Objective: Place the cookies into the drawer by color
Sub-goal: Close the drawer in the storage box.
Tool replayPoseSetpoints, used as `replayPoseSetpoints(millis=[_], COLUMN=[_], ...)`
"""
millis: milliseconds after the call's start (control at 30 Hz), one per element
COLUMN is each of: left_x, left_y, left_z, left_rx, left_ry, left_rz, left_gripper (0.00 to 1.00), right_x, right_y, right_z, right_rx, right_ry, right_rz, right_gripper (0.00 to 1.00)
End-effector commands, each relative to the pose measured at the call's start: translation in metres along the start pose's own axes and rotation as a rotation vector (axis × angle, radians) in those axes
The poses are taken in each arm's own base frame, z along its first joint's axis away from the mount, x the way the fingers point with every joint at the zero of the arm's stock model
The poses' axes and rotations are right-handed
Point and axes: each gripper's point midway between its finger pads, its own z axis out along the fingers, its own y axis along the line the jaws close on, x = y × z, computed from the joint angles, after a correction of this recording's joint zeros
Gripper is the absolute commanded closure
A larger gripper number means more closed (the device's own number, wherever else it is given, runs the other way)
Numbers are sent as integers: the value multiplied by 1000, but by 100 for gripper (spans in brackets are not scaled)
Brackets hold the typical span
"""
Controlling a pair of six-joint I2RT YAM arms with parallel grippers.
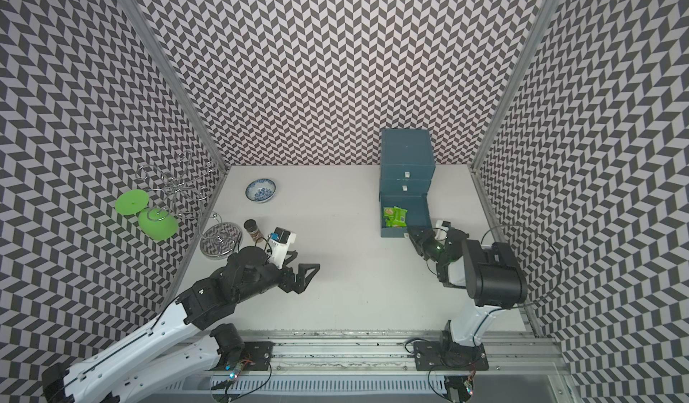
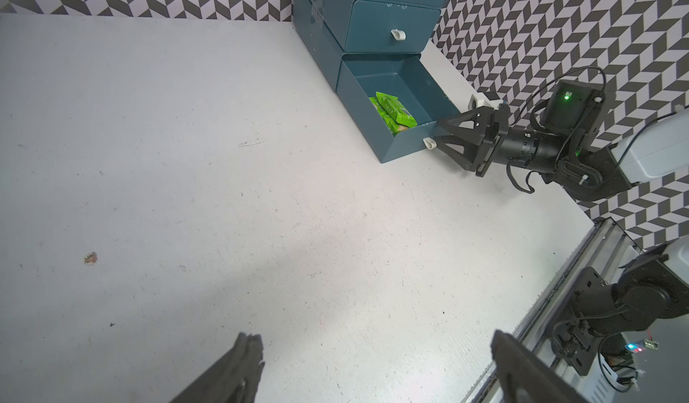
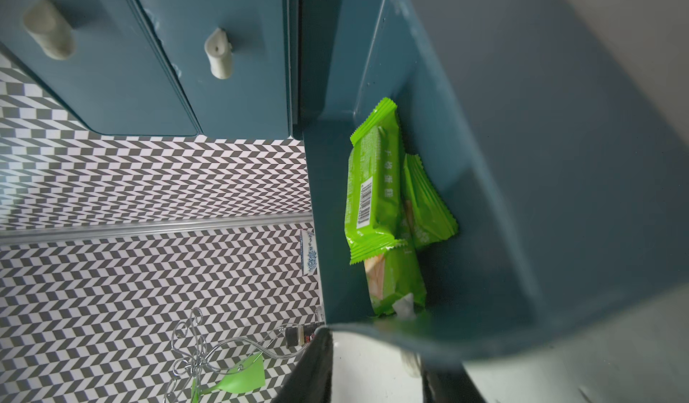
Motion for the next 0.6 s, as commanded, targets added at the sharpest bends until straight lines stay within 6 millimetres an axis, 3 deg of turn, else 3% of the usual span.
replayPoseSetpoints(millis=[0,200,567], left_x=[-4,-3,-4], left_y=[1,1,2], left_z=[0,0,-1], left_rx=[2,0,-3], left_ry=[-21,-21,-24], left_rz=[9,9,8], left_gripper=[0,0,0], right_x=[10,17,8], right_y=[-7,-4,-13], right_z=[-5,-13,1], right_rx=[-5,-11,-18], right_ry=[15,15,13], right_rz=[24,-17,48], right_gripper=[61,52,58])
